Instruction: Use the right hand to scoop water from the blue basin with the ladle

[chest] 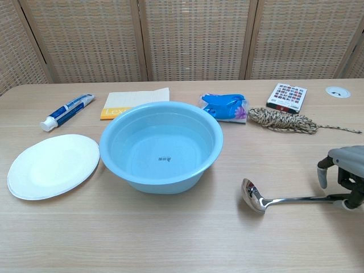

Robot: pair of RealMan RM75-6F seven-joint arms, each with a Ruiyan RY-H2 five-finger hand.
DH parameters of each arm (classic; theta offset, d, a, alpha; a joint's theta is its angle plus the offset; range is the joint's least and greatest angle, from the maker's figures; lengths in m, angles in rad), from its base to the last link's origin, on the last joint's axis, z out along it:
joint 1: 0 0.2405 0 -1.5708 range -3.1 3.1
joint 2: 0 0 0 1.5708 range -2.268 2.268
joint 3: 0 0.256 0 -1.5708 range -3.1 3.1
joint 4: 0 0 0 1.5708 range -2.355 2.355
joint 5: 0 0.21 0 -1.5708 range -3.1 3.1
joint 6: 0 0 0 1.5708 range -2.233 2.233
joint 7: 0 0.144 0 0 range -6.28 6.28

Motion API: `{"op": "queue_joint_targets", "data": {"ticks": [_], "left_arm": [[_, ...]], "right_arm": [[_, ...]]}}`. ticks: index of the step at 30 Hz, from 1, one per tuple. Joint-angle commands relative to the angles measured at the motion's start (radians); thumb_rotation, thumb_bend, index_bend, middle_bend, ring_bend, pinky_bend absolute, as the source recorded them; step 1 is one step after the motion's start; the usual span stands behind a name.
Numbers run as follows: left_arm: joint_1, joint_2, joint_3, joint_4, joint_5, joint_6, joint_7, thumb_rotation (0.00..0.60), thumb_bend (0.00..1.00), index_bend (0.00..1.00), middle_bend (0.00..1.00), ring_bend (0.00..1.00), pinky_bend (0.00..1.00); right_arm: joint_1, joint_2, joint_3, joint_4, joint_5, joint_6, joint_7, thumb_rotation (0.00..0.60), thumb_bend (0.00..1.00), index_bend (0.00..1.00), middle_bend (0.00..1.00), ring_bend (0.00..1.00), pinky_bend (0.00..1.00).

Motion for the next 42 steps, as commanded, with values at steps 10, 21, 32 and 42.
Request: {"op": "queue_joint_targets", "data": {"ticks": [10, 21, 32, 42], "left_arm": [[-0.003, -0.006, 0.001, -0.002, -0.006, -0.003, 0.015, 0.6, 0.0, 0.0, 0.0, 0.0, 0.0], [-0.001, -0.001, 0.0, -0.002, -0.006, 0.0, 0.003, 0.6, 0.0, 0.0, 0.0, 0.0, 0.0], [-0.003, -0.003, 0.002, -0.001, -0.006, -0.005, 0.007, 0.6, 0.0, 0.0, 0.0, 0.0, 0.0], [-0.003, -0.006, 0.005, -0.004, 0.0, -0.003, 0.014, 0.6, 0.0, 0.0, 0.0, 0.0, 0.0]], "right_arm": [[-0.02, -0.042, -0.015, 0.087, -0.062, -0.011, 0.081, 0.6, 0.47, 0.52, 1.0, 1.0, 1.0], [-0.024, -0.054, -0.018, 0.115, -0.074, -0.017, 0.085, 0.6, 0.62, 0.69, 1.0, 1.0, 1.0], [-0.027, 0.016, -0.01, 0.042, -0.132, 0.008, 0.105, 0.6, 0.74, 0.77, 1.0, 1.0, 1.0], [-0.025, 0.16, -0.045, -0.083, -0.268, 0.001, 0.16, 0.6, 0.73, 0.78, 1.0, 1.0, 1.0]]}}
